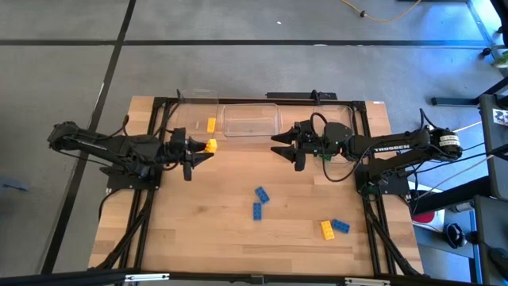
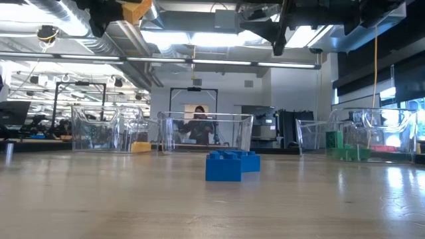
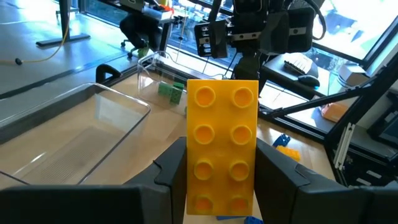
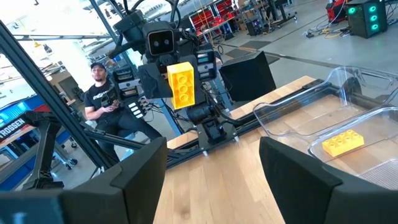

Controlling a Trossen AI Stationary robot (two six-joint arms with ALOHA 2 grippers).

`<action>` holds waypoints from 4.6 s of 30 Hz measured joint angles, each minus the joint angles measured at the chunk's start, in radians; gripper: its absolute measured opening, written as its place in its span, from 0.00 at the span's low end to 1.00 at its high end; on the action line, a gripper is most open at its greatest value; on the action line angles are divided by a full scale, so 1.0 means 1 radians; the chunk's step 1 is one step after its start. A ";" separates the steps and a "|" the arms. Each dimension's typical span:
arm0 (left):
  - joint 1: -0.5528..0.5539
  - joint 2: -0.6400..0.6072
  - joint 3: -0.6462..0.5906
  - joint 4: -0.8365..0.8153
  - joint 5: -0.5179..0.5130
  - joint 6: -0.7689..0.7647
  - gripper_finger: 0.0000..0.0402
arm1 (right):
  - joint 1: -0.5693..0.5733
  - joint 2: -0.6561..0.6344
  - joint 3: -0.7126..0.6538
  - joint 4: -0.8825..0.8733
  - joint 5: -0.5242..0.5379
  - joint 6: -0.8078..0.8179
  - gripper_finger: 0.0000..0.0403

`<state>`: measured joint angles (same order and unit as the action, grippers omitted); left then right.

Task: Sort & place blocks by color
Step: Put the left yellow game piece into the left transparent bin, then put the yellow game piece into the left transparent bin

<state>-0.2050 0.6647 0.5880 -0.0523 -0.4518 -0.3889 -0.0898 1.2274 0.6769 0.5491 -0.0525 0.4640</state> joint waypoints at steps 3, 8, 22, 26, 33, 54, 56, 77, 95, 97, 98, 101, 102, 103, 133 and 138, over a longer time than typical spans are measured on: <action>0.000 0.000 0.000 0.001 0.000 0.000 0.32 | 0.000 0.000 0.000 0.000 0.000 -0.001 0.64; 0.000 0.000 0.000 0.001 0.000 -0.001 0.32 | 0.000 0.000 0.000 0.000 0.000 0.002 0.64; 0.000 0.000 0.000 0.001 0.000 0.004 0.32 | 0.000 0.000 0.000 0.000 0.000 0.002 0.64; 0.000 0.000 0.000 0.001 0.000 0.004 0.32 | 0.000 0.000 0.000 0.000 0.000 0.002 0.64; 0.000 0.000 0.000 0.001 0.009 0.002 0.32 | 0.000 0.000 0.000 0.000 0.000 0.001 0.64; 0.634 0.073 -0.002 -0.013 0.366 0.134 0.32 | 0.000 0.000 0.000 -0.001 0.000 0.031 0.64; 0.759 0.106 0.015 -0.053 0.429 0.146 0.32 | 0.000 0.000 0.000 -0.001 0.002 0.052 0.64; 1.128 0.643 0.244 -0.501 0.420 0.163 0.32 | 0.000 0.000 0.000 -0.001 0.035 0.093 0.64; 1.025 0.788 0.225 -0.520 0.285 -0.172 0.32 | 0.000 0.000 0.000 -0.001 0.035 0.082 0.64; 1.015 0.796 0.208 -0.514 0.287 -0.229 0.32 | 0.000 0.000 0.000 -0.001 0.035 0.082 0.64; 1.009 0.799 0.200 -0.513 0.286 -0.248 0.32 | 0.000 0.000 0.000 -0.001 0.035 0.081 0.64; 0.994 0.802 0.174 -0.504 0.277 -0.272 0.32 | 0.000 0.000 0.000 -0.001 0.035 0.081 0.64; 0.990 0.802 0.168 -0.501 0.277 -0.281 0.32 | 0.000 0.000 0.000 -0.001 0.035 0.080 0.64; 0.986 0.802 0.163 -0.498 0.276 -0.290 0.32 | 0.000 0.000 0.000 -0.001 0.034 0.080 0.64; 0.995 0.801 0.155 -0.451 0.298 -0.281 0.55 | 0.000 0.000 0.000 -0.001 0.034 0.081 0.64; 1.012 0.788 0.155 -0.449 0.328 -0.258 0.57 | 0.000 0.000 0.000 -0.001 0.034 0.081 0.64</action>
<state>0.8073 1.4523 0.7433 -0.5013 -0.1242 -0.6470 -0.0895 1.2274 0.6769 0.5484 -0.0185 0.5449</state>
